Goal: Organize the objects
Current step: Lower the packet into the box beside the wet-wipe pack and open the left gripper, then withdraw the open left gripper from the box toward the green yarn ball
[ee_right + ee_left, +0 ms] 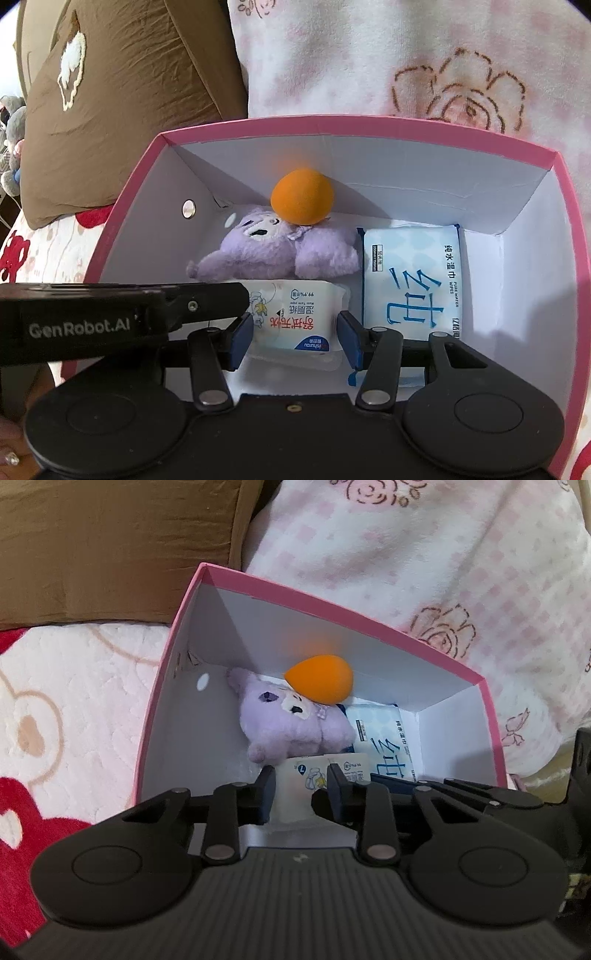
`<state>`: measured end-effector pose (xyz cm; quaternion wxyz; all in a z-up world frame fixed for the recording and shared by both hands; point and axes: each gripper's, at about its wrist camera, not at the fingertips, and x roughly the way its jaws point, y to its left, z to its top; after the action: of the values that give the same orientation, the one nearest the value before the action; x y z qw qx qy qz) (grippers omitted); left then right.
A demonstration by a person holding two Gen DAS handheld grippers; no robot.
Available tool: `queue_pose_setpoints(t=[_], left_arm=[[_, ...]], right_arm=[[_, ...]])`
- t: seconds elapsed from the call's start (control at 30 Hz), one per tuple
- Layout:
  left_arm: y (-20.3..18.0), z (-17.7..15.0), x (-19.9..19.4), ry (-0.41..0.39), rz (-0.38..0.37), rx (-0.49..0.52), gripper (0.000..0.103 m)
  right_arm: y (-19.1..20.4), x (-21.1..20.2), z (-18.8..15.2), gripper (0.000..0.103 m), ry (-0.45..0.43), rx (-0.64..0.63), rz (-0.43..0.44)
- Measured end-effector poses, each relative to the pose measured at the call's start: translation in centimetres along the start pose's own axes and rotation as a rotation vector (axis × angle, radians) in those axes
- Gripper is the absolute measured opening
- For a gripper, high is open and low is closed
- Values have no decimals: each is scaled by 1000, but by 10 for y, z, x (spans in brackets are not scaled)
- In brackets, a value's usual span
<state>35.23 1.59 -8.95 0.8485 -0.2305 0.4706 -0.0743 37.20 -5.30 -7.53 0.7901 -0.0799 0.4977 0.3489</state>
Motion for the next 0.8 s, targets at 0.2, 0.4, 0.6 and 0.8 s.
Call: queue_pose_setpoints(t=[0.2,0.4,0.6,0.8], left_arm=[[-4,-4,1,-14,28,29,29],[-11,-8,-1,-16,62,71,39],[-12,-12,-11,-21,56,76,42],[-19,-19,-26,-5,63,97,49]], right_arm=[[0,-1,-2,59,-8,-11,-15],[0,-7,-6,69,-10,-27,-51],[3,-20,-11,69,-37,-71,-59],[10,-51,-25,71,-77,-108,-28]])
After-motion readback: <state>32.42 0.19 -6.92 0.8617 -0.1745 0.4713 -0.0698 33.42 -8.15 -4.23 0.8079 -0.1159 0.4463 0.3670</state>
